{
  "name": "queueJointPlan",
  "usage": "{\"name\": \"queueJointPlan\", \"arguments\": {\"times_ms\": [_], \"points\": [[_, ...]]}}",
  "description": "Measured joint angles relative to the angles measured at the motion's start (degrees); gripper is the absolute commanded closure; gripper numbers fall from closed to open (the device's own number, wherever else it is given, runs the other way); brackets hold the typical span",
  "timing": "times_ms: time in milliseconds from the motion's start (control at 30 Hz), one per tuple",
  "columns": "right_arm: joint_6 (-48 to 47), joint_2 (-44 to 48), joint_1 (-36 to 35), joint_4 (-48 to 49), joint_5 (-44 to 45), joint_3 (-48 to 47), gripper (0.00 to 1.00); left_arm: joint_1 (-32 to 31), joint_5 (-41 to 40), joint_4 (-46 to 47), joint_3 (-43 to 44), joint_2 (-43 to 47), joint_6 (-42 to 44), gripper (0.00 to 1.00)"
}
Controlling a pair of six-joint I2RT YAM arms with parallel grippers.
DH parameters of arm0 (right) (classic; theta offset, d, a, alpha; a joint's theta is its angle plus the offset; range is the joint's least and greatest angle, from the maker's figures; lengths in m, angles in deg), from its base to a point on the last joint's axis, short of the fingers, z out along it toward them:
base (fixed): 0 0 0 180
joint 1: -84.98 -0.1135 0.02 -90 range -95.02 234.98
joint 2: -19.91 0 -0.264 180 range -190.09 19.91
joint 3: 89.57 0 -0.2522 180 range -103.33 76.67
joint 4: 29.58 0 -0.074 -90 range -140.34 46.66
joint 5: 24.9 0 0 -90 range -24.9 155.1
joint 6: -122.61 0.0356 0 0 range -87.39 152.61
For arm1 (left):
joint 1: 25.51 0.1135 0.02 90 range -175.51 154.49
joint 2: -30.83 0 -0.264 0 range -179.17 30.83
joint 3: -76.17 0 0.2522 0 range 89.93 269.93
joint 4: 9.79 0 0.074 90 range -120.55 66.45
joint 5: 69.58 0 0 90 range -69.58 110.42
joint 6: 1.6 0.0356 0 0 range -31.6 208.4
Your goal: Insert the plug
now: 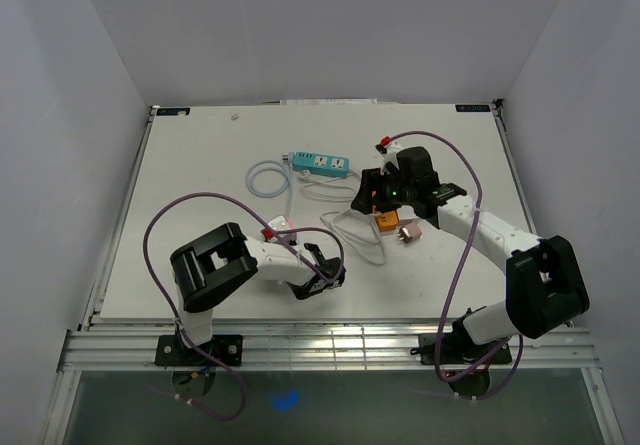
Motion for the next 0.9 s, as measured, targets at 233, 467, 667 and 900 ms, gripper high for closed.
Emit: {"name": "queueJointPlan", "arguments": {"times_ms": [233, 467, 667, 900], "points": [[0.0, 0.0, 0.0, -0.9, 0.5, -0.9, 0.33, 0.0, -1.9, 5.4, -3.1, 1.5, 0.0, 1.0], [0.0, 0.0, 0.0, -1.3, 0.9, -1.7, 0.33, 1.1, -0.5, 9.7, -3.7, 3.3, 0.2, 1.0], [0.0, 0.1, 0.0, -1.3, 0.9, -1.7, 0.33, 2.4, 2.1, 9.8, -1.0, 3.1, 0.2, 1.0], [0.0, 0.1, 0.0, -1.3, 0.9, -1.8, 0.33, 3.2, 5.3, 8.8, 2.8, 2.4, 0.2, 1.0]]}}
